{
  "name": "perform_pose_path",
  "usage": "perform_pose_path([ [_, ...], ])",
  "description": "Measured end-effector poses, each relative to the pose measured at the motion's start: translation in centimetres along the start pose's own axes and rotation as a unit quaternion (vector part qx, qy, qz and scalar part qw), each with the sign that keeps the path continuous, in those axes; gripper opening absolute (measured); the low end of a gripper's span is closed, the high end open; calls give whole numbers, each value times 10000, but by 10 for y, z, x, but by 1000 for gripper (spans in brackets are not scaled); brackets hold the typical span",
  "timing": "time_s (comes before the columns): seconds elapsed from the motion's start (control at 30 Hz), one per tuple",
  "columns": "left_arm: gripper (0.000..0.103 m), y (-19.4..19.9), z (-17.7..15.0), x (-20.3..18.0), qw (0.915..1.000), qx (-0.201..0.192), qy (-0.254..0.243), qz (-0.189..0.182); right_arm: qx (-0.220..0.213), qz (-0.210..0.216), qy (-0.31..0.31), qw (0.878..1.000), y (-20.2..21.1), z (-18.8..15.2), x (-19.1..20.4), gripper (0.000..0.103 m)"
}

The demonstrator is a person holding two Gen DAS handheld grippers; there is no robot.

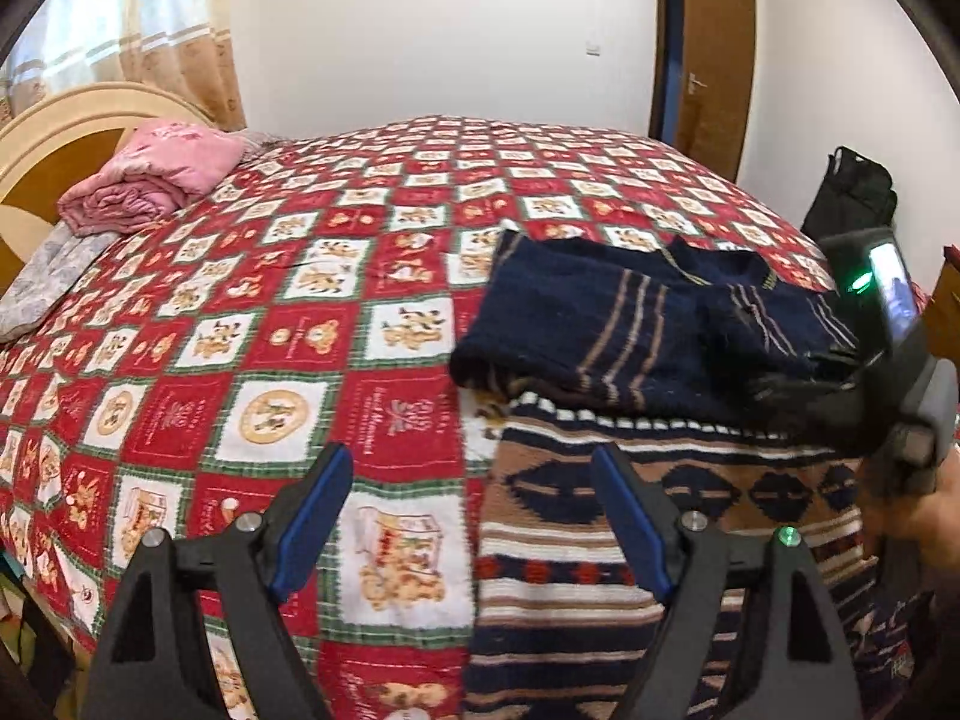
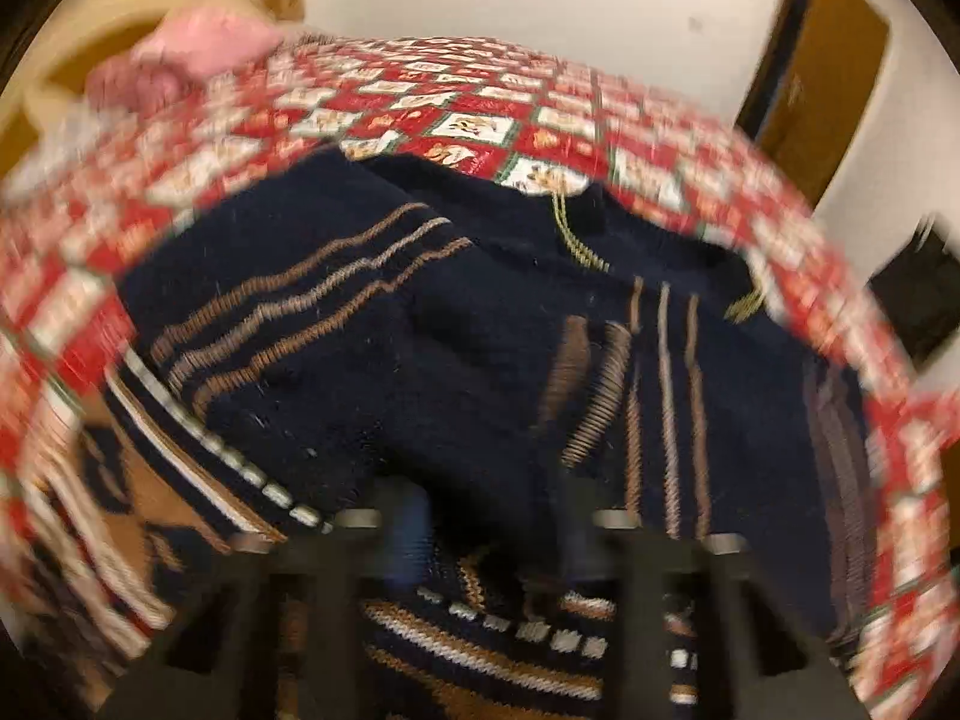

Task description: Fold small clothes

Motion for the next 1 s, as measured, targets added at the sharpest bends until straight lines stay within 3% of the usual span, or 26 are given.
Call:
perform_pose_path([
  [0.1,84,-7,2,4,9998,104,194,-35,-164,595,-606,9962,15,9,-23,8],
  [0.23,84,-9,1,3,9990,220,335,-186,-721,553,-796,9927,49,28,-50,7],
  [0.33,84,-6,2,-1,9997,119,206,-77,-1341,716,-1429,9780,83,26,-93,7],
  [0.43,84,-5,4,-3,9998,66,163,-64,-1572,557,-1820,9691,91,7,-130,7],
  [0.53,84,-7,4,-10,9996,126,158,-194,-1498,877,-2455,9537,77,-31,-170,7],
  [0.63,84,-7,3,-21,9997,127,8,-206,-1257,976,-2725,9489,63,-67,-180,7],
  [0.7,84,-6,3,-25,9997,97,-79,-191,-1444,1072,-2662,9470,68,-79,-182,7],
  [0.83,84,-6,4,-29,9997,113,-121,-202,-1433,1133,-3060,9344,86,-90,-191,18],
  [0.9,84,-7,3,-29,9997,113,-124,-196,-1573,740,-3237,9301,107,-94,-201,24],
  [0.97,84,-8,4,-31,9996,139,-148,-190,-1726,374,-3141,9328,124,-94,-203,37],
  [1.0,84,-9,4,-33,9996,149,-169,-191,-1803,302,-3040,9350,133,-89,-203,51],
])
Point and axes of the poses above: each gripper's, at about its wrist camera, not at the fingertips, and y roughly against the way its jaws point, x to its left, z to its top, the point moved 4 cm from there along -y, roughly the way its jaws point, and after that the axes turned 15 degrees about z, right-handed, at the moved point
